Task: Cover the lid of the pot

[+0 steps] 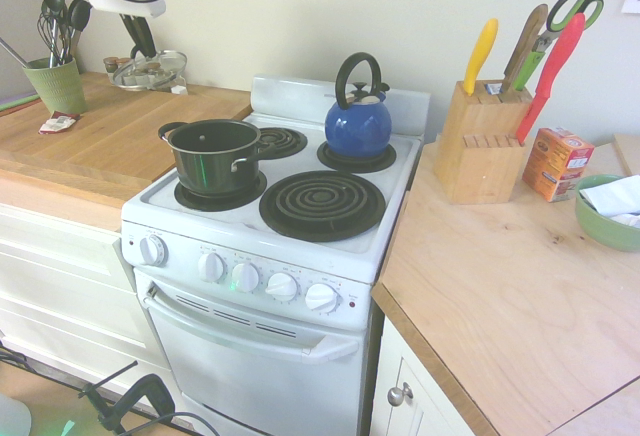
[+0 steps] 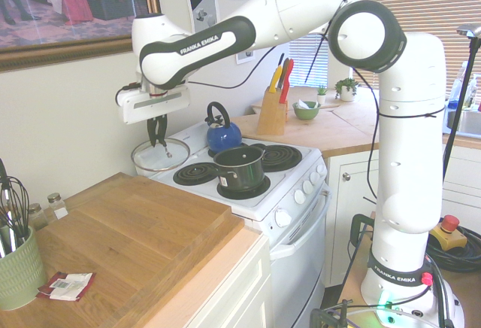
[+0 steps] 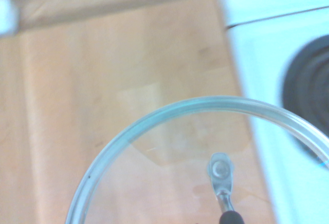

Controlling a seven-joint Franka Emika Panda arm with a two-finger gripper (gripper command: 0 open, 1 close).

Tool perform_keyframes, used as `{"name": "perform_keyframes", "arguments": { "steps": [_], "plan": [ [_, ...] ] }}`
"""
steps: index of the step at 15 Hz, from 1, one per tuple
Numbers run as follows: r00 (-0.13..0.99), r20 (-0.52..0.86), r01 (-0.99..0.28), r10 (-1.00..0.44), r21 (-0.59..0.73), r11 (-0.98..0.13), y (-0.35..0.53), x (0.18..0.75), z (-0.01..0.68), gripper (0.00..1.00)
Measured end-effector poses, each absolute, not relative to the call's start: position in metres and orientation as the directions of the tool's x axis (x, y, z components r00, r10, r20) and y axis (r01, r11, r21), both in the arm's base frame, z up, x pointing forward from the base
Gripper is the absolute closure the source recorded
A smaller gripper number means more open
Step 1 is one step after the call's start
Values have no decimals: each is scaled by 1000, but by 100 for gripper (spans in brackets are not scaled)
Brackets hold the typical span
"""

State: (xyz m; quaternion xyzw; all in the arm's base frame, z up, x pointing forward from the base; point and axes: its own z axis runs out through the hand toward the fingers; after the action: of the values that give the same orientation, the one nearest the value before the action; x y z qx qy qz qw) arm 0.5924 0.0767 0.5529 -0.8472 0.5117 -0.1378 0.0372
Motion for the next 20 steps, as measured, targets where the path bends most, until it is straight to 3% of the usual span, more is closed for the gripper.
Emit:
{"name": "perform_keyframes", "arguments": {
  "steps": [8,20],
  "plan": [
    [299,199,-922,-933,-192,-336,-43,501,560,100],
    [231,157,-952,-960,-166,-256,-105,491,519,100]
  ]
}}
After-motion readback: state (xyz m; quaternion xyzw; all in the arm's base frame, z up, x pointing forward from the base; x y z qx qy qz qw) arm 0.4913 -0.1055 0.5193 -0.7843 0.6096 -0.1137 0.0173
